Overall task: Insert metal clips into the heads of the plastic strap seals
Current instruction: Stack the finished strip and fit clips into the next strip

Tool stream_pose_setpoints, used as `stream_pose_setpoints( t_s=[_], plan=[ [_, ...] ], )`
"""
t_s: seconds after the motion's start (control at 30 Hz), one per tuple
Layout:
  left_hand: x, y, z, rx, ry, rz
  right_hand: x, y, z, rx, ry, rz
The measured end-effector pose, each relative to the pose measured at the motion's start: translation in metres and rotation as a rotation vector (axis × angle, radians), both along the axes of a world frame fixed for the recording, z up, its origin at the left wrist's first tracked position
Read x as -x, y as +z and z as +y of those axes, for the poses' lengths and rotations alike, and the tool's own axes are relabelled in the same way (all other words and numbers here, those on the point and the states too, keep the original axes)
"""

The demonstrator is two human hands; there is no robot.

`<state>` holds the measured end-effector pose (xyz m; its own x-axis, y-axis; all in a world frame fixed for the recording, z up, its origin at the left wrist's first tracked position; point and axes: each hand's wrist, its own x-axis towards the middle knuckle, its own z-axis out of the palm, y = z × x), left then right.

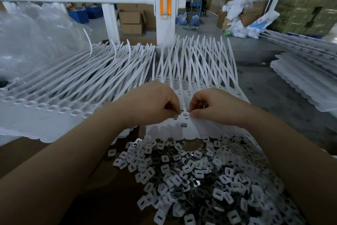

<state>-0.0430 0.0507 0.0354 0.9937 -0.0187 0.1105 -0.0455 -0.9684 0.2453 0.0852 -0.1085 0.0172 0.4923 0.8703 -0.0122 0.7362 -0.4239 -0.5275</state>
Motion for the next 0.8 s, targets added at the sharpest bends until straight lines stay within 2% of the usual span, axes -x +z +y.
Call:
stream_pose_setpoints(
  t_s=[0.1,0.33,0.57,0.8],
  plan=[
    [-0.001,-0.005,-0.012,0.043,-0.021,0.016,0.0,-0.001,0.0,0.006,0.002,-0.002],
    [-0.003,-0.014,-0.021,0.12,0.099,0.133,0.001,0.0,0.0,0.017,0.003,-0.013],
    [-0.002,-0.014,-0.025,0.112,0.087,0.213,0.003,0.0,-0.001,0.019,0.003,-0.021],
    [0.001,-0.012,-0.027,0.104,0.045,0.178,0.003,-0.001,-0.001,0.02,0.001,-0.022]
  ],
)
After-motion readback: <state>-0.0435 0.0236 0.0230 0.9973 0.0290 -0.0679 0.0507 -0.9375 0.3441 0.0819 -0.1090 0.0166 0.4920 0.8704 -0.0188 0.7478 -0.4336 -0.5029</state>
